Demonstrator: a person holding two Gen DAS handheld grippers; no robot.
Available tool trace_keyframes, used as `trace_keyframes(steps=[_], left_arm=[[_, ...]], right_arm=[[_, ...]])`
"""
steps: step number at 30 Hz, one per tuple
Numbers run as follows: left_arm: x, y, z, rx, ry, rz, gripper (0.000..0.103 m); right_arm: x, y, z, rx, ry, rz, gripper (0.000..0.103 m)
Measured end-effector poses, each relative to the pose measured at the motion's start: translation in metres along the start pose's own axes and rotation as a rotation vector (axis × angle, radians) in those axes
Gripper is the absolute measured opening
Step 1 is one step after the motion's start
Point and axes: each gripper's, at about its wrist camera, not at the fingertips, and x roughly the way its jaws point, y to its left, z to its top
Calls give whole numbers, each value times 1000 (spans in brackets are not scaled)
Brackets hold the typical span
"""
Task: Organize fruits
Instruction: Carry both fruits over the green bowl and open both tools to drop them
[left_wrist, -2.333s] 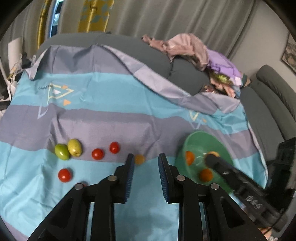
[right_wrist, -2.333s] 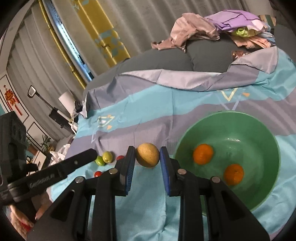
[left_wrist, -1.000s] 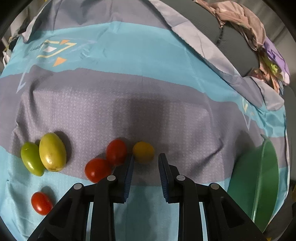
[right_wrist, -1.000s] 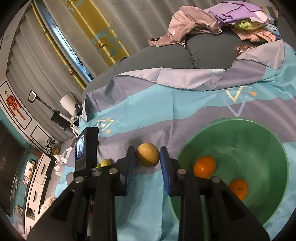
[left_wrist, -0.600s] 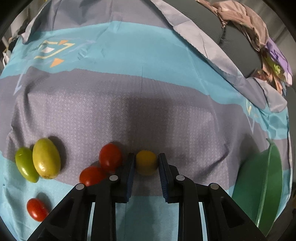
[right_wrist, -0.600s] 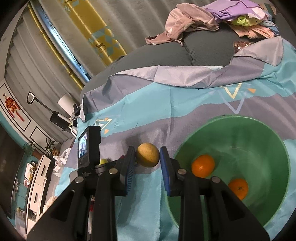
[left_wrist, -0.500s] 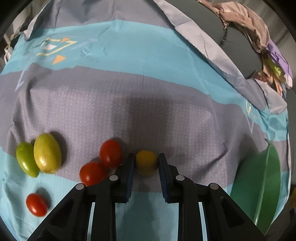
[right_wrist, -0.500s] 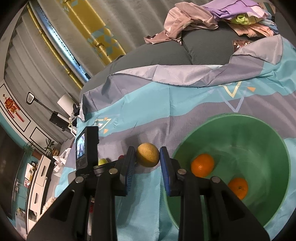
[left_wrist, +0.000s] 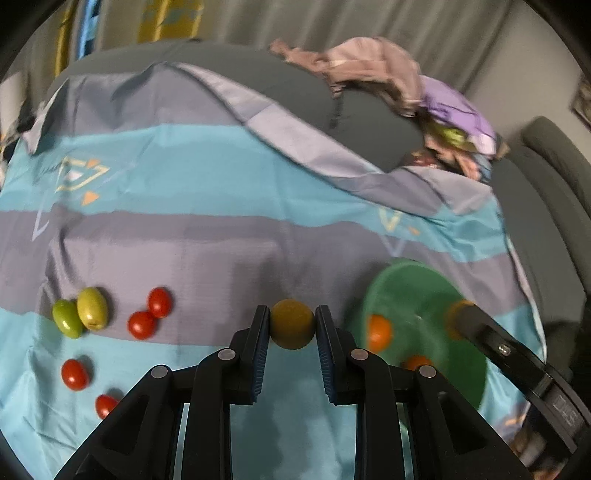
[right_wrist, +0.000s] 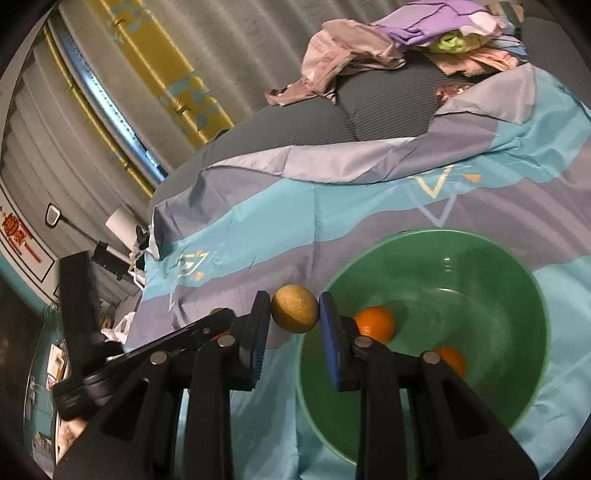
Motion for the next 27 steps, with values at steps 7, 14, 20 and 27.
trace_keyframes(steps=[7, 14, 20, 27], left_arm=[[-8, -42, -14, 97, -2, -103, 25], [1, -73, -31, 173, 38, -188, 25], [10, -91, -41, 224, 65, -217, 25], [28, -97, -49, 231, 113, -223, 25]], right_arm=[[-18, -19, 1, 51, -47, -35, 28], [-29, -42, 1, 101, -68, -90, 28], [-28, -57, 0, 128, -51, -143, 28], [-22, -73, -2, 147, -12, -192, 28]])
